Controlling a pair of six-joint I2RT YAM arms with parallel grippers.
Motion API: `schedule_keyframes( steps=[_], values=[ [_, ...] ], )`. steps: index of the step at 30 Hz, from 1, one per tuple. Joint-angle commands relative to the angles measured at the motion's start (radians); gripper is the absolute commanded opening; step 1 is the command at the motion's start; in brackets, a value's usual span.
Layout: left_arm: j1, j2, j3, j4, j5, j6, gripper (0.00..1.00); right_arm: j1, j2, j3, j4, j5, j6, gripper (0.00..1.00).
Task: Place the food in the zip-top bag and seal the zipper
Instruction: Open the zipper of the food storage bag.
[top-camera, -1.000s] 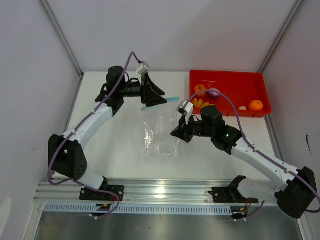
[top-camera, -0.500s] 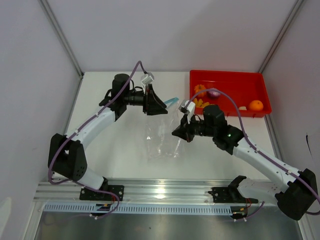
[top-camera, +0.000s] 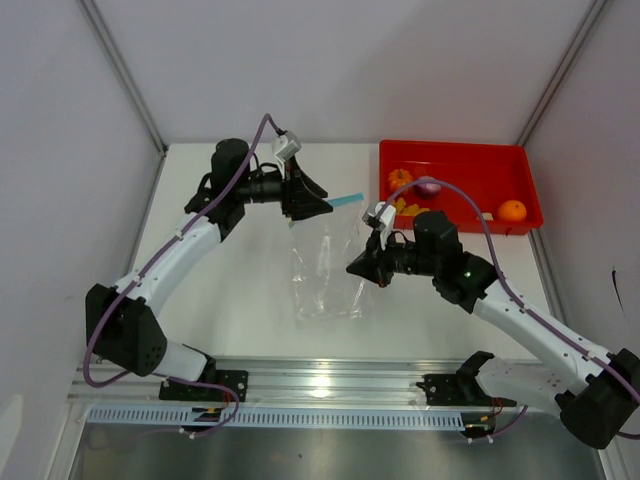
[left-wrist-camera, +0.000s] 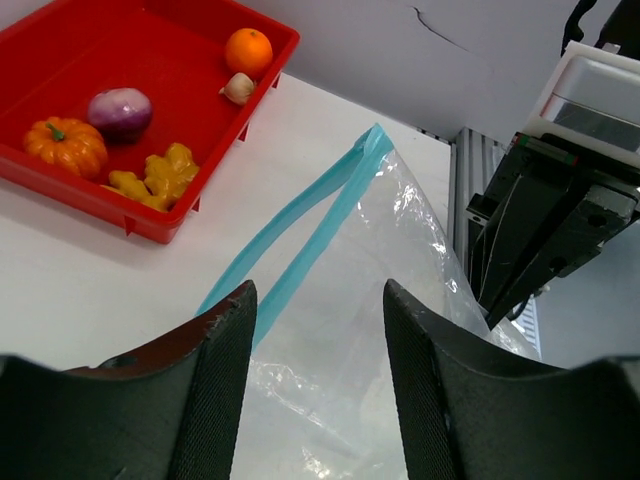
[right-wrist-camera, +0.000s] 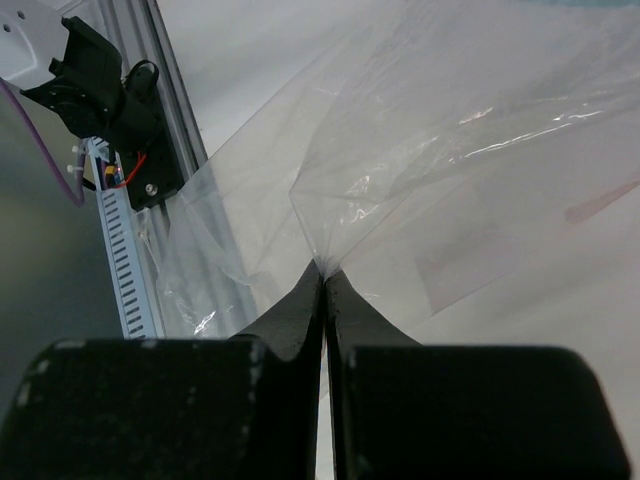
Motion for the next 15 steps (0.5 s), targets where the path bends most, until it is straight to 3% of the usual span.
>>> schedule_keyframes(
  steps=[1, 5, 15],
  values=[
    [-0.005, 0.016, 0.073, -0.07, 0.052, 0.071, 0.56, -0.004, -0.027, 0.049, -0.003, -0.023, -0.004, 0.0],
    [-0.005, 0.052, 0.099, -0.13, 0.15, 0.091, 0.55, -0.004, -0.033, 0.059, -0.009, -0.028, -0.004, 0.0],
    [-0.005, 0.111, 0.159, -0.24, 0.198, 0.174, 0.55, -0.004, -0.05, 0.084, -0.052, -0.048, -0.012, 0.0]
  ],
)
